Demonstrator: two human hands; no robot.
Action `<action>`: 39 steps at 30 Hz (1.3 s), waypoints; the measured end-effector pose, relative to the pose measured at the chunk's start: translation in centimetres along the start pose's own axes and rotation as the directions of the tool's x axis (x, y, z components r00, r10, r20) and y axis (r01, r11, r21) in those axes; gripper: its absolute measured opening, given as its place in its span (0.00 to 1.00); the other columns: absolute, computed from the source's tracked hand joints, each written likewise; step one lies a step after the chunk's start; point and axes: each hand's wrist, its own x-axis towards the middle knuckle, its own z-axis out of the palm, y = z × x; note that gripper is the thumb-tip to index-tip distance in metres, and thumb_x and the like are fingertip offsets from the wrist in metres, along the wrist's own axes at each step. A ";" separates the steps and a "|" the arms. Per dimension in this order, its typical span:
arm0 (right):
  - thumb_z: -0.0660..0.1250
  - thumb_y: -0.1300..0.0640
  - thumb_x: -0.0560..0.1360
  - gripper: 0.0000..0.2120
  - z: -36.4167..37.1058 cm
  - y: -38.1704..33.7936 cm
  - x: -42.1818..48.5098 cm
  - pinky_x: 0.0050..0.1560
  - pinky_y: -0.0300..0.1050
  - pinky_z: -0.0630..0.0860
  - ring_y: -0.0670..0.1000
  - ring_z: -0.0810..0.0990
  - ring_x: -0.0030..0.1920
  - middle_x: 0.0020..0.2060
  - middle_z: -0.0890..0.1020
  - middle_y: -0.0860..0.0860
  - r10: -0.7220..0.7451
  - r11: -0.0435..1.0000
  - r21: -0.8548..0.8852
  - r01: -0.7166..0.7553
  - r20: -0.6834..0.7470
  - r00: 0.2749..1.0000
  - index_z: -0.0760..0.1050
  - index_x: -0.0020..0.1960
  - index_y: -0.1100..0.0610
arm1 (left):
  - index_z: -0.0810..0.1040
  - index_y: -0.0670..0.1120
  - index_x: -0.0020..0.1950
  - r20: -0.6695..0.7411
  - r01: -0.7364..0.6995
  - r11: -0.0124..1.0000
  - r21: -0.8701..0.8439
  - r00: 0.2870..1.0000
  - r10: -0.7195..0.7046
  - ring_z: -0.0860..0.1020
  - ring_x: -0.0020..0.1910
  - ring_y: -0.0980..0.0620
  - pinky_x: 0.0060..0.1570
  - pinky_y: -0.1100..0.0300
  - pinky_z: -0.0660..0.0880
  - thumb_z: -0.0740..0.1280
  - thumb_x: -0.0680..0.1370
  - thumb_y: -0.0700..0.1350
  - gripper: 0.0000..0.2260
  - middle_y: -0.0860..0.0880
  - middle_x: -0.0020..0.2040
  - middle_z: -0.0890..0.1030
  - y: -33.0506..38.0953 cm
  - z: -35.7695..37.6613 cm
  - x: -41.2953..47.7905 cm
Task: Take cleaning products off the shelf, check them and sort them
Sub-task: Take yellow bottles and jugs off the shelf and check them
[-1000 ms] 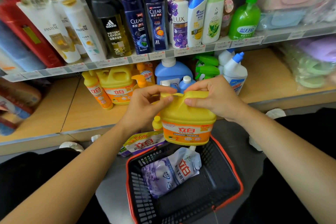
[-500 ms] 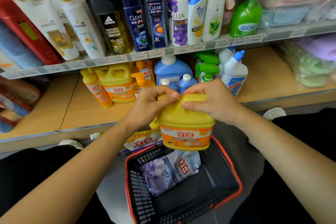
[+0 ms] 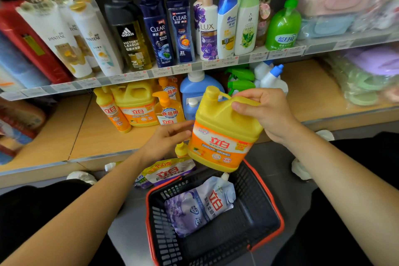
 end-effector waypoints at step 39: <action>0.78 0.59 0.67 0.36 1.7 4.4 -0.4 0.62 0.46 0.78 0.47 0.77 0.66 0.65 0.79 0.42 0.148 0.983 -0.141 -0.121 0.202 0.968 0.70 0.69 0.36 | 0.79 0.50 0.69 -0.321 -0.207 0.870 0.447 0.871 0.372 0.75 0.57 0.58 0.57 0.61 0.74 0.87 0.58 0.51 0.40 0.51 0.58 0.77 6.4 1.5 -1.2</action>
